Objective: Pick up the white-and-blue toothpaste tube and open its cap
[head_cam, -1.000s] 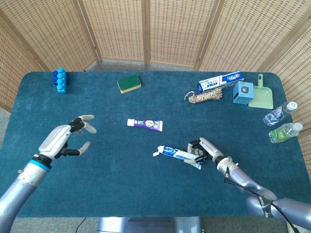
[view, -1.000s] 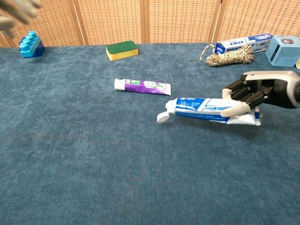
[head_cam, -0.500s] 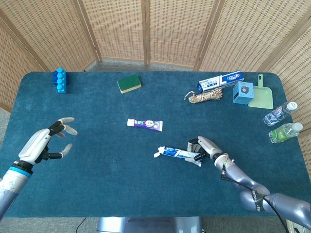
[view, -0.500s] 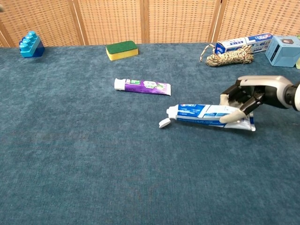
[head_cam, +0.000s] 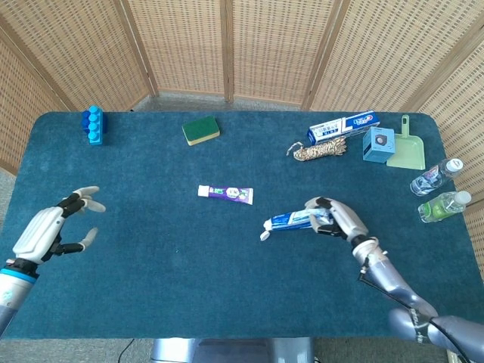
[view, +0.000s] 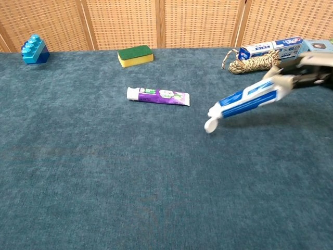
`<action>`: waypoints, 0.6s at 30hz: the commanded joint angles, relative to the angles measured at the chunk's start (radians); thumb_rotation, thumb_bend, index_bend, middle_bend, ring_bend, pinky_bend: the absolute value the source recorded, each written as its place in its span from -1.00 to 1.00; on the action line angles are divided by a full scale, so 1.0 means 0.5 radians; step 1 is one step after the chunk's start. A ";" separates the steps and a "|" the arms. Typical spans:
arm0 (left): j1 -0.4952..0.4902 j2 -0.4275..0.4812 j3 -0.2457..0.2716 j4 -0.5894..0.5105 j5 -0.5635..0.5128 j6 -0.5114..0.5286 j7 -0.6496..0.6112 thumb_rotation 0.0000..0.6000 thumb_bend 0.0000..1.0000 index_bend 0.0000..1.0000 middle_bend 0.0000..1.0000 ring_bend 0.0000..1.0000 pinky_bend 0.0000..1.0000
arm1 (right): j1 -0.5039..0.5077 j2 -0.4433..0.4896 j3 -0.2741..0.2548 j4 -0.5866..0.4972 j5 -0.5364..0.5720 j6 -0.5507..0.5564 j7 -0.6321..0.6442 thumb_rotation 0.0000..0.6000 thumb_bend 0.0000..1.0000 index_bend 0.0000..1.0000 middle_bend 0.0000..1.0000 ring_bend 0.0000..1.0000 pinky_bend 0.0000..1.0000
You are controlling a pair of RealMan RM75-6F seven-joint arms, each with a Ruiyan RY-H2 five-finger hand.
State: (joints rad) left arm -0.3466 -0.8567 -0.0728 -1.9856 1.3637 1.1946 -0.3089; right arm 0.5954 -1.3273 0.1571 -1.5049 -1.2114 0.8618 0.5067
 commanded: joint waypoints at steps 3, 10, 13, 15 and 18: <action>0.125 -0.049 0.074 0.066 0.038 0.129 0.136 1.00 -0.21 -0.32 -0.67 -0.64 -0.49 | -0.146 0.146 -0.029 -0.144 -0.031 0.194 -0.159 0.34 0.28 -0.21 -0.42 -0.65 -0.58; 0.184 -0.072 0.081 0.090 0.004 0.147 0.057 1.00 -0.21 -0.35 -0.67 -0.65 -0.49 | -0.158 0.130 -0.028 -0.212 -0.054 0.125 -0.046 0.42 0.23 -0.20 -0.41 -0.66 -0.58; 0.180 -0.056 0.066 0.095 0.002 0.125 -0.006 1.00 -0.21 -0.35 -0.67 -0.66 -0.53 | -0.134 0.071 0.000 -0.191 -0.035 0.078 0.007 0.42 0.22 -0.20 -0.41 -0.66 -0.58; 0.178 -0.046 0.056 0.100 0.002 0.114 -0.032 1.00 -0.21 -0.35 -0.68 -0.66 -0.52 | -0.115 0.028 0.010 -0.158 -0.036 0.052 0.017 0.43 0.22 -0.20 -0.41 -0.66 -0.58; 0.173 -0.040 0.047 0.106 0.000 0.097 -0.051 1.00 -0.21 -0.35 -0.69 -0.66 -0.49 | -0.092 -0.028 0.016 -0.113 -0.020 0.024 -0.020 0.43 0.22 -0.20 -0.42 -0.66 -0.58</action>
State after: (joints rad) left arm -0.2597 -0.8771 -0.0487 -1.9331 1.3642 1.2440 -0.3336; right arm 0.5363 -1.3129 0.1586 -1.5826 -1.2275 0.8919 0.5171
